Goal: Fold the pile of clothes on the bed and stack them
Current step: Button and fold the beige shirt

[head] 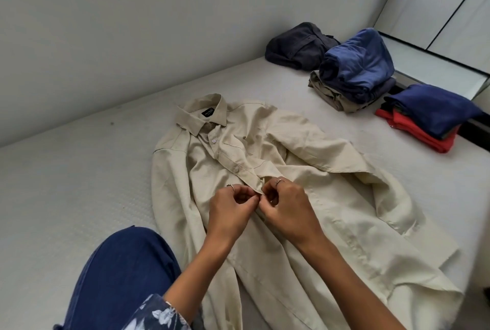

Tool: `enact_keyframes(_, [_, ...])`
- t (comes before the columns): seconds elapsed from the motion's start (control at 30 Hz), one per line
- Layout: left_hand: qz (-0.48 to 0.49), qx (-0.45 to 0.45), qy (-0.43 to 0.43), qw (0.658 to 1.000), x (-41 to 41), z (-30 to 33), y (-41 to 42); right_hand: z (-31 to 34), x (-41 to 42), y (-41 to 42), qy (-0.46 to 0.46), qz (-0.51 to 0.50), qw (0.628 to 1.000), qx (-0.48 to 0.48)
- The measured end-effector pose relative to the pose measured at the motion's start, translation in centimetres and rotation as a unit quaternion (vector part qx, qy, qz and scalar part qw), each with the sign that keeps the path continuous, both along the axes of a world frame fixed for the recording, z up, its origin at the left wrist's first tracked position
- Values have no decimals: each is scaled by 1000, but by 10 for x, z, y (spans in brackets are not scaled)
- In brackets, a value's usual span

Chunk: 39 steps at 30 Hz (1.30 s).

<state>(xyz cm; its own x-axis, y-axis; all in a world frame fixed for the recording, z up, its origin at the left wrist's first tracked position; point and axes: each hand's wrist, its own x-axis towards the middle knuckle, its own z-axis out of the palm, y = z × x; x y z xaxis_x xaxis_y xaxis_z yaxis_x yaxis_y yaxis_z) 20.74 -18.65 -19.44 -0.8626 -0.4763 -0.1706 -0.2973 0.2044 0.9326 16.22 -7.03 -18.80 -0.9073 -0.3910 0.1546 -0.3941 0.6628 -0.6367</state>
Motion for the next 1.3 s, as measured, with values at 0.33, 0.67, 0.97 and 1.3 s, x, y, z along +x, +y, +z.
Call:
enact_keyframes(0.33, [36,225,47,972,7,-2,4,2,8,-4,-4,-17,998,-54])
enact_keyframes(0.67, [92,324,49,940,4,-6,3,5,9,-10,-71,-45,987,-136])
enact_keyframes(0.97, [77,334,50,938,-1,-8,2,2,4,-16,-86,-63,989,-101])
enact_keyframes(1.3, [117,355,69,925,-3,-6,3,-5,9,-25,-1,-37,993,-113])
